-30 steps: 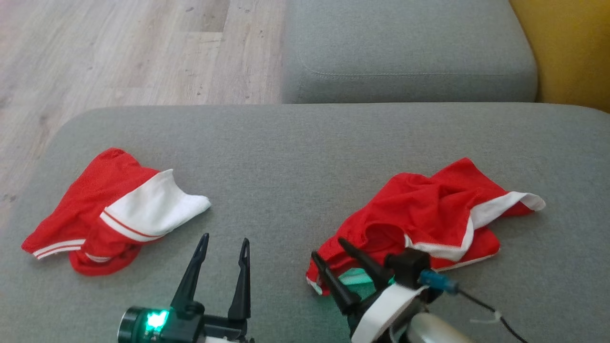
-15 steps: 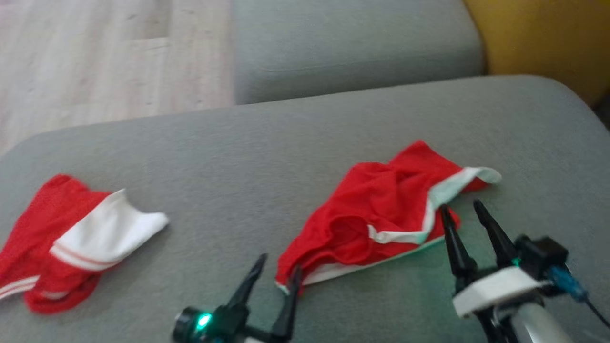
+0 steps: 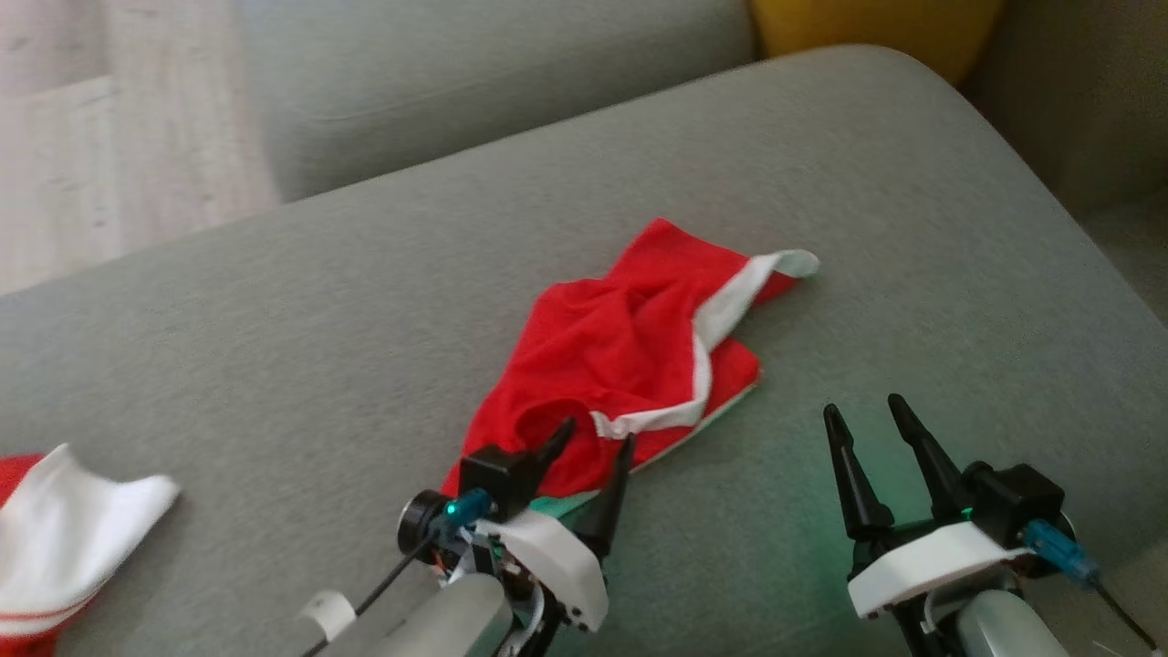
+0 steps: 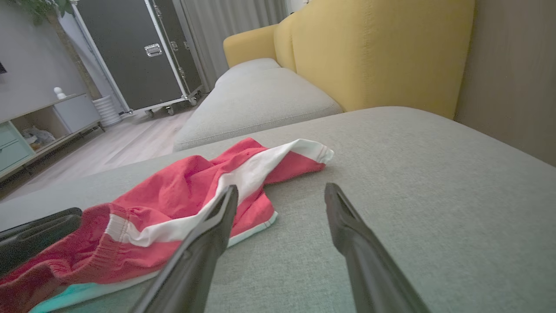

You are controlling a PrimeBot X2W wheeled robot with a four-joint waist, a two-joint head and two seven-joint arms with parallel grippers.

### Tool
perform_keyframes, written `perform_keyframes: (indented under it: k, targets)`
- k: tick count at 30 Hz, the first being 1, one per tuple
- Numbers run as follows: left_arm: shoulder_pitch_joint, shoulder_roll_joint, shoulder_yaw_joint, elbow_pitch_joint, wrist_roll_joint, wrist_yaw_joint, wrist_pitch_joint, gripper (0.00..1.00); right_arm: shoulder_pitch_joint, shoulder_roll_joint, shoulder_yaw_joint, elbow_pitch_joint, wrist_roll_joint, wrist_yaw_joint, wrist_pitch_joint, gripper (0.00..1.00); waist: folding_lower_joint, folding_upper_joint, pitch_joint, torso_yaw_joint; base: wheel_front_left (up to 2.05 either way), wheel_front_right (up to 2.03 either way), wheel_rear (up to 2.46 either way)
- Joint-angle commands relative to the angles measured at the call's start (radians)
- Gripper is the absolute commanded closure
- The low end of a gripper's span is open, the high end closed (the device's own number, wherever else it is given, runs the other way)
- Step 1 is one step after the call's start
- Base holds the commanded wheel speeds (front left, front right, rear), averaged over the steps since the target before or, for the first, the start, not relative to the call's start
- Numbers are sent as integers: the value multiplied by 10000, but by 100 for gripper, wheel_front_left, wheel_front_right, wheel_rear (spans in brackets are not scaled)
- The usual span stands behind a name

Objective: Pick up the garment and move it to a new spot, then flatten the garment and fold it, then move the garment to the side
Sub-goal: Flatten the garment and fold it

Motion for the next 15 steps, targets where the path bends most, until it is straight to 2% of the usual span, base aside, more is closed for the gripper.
perform_keyframes:
  k: [1,10,11,12,13,14,15]
  targets:
    - [-548,-16,129,11,-264,178,13,0,-437,3,201,-272,-88,-7,-136,0,-1,-1,257,-415,0,0,0]
    - [-1256,-16,-439,1115,-1527,600,-345,0,-527,26,198,-232,-53,-7,-137,0,-1,-1,479,-826,0,0,0]
    - [-1333,-16,-480,1195,-1627,607,-461,9,-527,36,192,-232,-58,-7,-137,0,-1,-1,491,-845,0,0,0]
    - [-1404,-16,-509,1262,-1713,621,-583,36,-524,49,177,-235,-68,-7,-137,0,-1,-1,499,-857,0,0,0]
    - [-1464,-16,-567,1338,-1772,625,-668,75,-508,64,144,-230,-76,-7,-137,0,-1,-1,495,-856,0,0,0]
    - [-1508,-16,-623,1406,-1835,616,-738,100,-482,80,108,-221,-85,-7,-137,0,-1,-1,485,-842,0,0,0]
    - [-1537,-16,-685,1462,-1909,584,-790,100,-443,97,59,-213,-94,-7,-137,0,-1,-1,471,-802,0,0,0]
